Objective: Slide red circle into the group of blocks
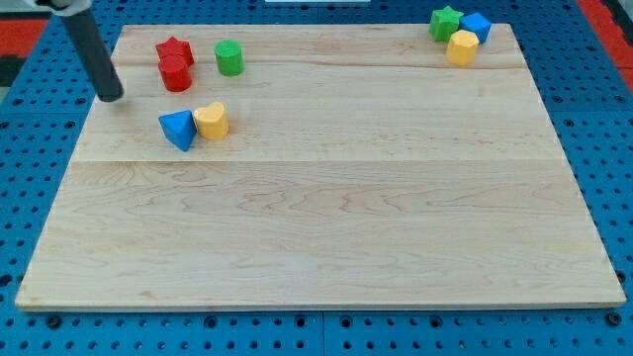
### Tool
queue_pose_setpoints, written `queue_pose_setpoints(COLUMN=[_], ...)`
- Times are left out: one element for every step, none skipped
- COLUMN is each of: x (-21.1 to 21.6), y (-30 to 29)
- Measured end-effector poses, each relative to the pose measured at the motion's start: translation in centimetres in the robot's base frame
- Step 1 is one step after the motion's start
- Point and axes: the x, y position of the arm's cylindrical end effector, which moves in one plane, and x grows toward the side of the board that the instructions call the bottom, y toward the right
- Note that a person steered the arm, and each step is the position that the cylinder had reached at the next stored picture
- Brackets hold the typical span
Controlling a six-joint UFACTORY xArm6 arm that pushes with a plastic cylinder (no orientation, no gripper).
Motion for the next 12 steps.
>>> queue_pose_setpoints(x=[-1.5, -1.8, -3.0, -3.3, -4.5, -6.7, -7.7, -7.5, -6.0, -4.1, -2.5, -0.7], y=[2.6, 6.9, 8.9, 10.9, 11.8, 11.0, 11.3, 13.3, 15.3, 16.3, 18.3, 21.2])
